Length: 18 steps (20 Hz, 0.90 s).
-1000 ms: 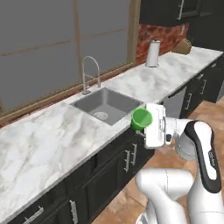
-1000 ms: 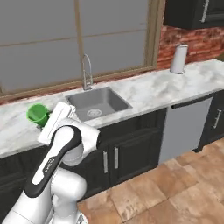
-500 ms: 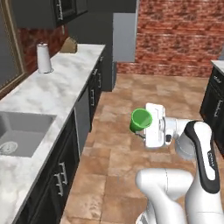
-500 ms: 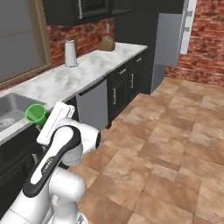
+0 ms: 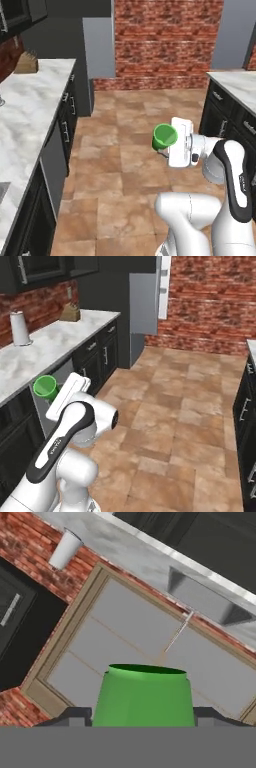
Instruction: Move the cup from next to the sink to the open cabinet. Then, move the bowl with the steak to the fridge to clear the area for faucet cleaning.
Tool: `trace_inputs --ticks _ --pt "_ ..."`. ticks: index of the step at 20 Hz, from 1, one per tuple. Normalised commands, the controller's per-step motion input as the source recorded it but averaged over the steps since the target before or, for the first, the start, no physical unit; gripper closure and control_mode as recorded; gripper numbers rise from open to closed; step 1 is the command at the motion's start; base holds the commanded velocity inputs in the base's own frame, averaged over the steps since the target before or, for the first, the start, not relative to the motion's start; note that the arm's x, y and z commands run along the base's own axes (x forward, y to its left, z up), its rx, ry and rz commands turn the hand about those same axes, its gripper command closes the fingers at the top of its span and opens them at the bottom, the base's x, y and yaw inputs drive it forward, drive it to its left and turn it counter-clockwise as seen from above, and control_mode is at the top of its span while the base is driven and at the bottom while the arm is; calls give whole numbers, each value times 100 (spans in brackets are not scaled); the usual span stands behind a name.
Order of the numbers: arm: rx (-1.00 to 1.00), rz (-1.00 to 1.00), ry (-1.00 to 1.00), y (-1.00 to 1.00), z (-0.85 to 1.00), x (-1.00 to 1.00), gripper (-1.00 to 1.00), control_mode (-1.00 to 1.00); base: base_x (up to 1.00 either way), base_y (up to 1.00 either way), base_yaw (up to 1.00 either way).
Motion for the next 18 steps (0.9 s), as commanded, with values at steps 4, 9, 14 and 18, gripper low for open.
trace_inputs --ticks 4,9,14,18 --pt "0 0 0 0 0 0 100 100 100 0 -14" --pt "0 0 0 0 0 0 100 100 100 0 -13" --pt "0 0 0 0 0 0 100 100 100 7 -6" --pt "0 0 0 0 0 0 100 100 100 12 0"
